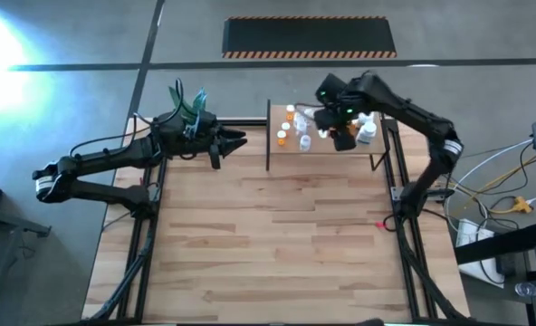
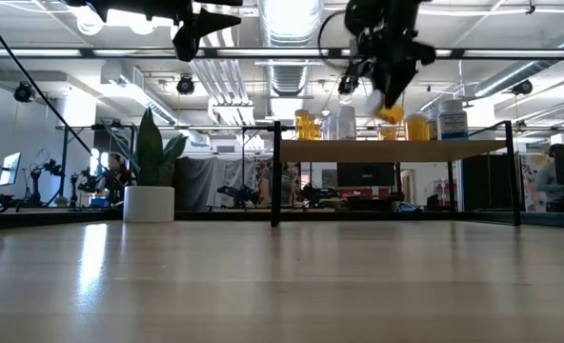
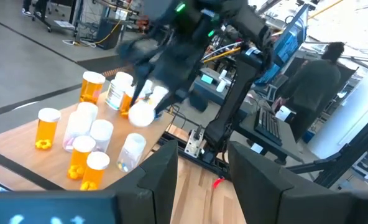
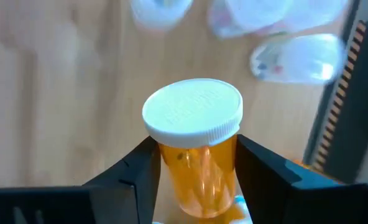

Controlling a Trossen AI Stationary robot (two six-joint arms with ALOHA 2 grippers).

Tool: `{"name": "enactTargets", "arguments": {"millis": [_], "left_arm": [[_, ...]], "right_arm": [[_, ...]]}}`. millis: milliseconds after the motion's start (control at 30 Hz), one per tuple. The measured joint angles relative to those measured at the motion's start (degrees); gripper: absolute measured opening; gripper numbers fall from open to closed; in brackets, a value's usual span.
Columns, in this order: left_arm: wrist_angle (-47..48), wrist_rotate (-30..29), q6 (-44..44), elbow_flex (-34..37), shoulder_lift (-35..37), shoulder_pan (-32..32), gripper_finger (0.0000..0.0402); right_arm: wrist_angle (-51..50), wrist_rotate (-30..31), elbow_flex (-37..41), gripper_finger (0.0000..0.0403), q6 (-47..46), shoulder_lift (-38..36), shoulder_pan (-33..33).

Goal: Pick and place medicine bottles onto shelf by color
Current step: Adjust the pill bottles on the shelf

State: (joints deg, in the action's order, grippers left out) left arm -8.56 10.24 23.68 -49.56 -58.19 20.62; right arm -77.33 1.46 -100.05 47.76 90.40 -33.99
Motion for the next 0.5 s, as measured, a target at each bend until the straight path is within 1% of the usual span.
{"name": "enactTargets", "arguments": {"millis": [67,133,200,267,333,367,500], "left_arm": [[0.0,0.0,0.0,0.0,0.0,0.0,0.0127],[0.0,0.0,0.0,0.0,0.0,0.0,0.0127],[-0.1,0.0,0.0,0.0,0.0,0.0,0.0127],[-0.3,0.0,-0.1,0.0,0.0,0.0,0.0127],[-0.3,0.0,-0.1,0.0,0.0,0.0,0.0127],[-0.3,0.0,-0.1,0.0,0.0,0.0,0.0127],[-0.4,0.0,-0.1,0.0,0.0,0.0,0.0127]], "right_arm": [[0.2,-3.6,0.0,0.0171,-4.5,-2.9,-0.3],[2.5,-7.7,0.7,0.0170,-10.7,-6.0,-0.6],[7.3,-10.5,3.8,0.0169,-17.5,-9.7,-0.6],[14.5,-10.6,9.0,0.0169,-23.8,-14.3,-0.1],[23.3,-9.7,15.8,0.0168,-29.9,-19.3,0.7],[27.8,-8.1,19.4,0.0168,-33.0,-21.8,1.0],[44.3,2.2,33.4,0.0168,-43.0,-30.8,2.5]]}}
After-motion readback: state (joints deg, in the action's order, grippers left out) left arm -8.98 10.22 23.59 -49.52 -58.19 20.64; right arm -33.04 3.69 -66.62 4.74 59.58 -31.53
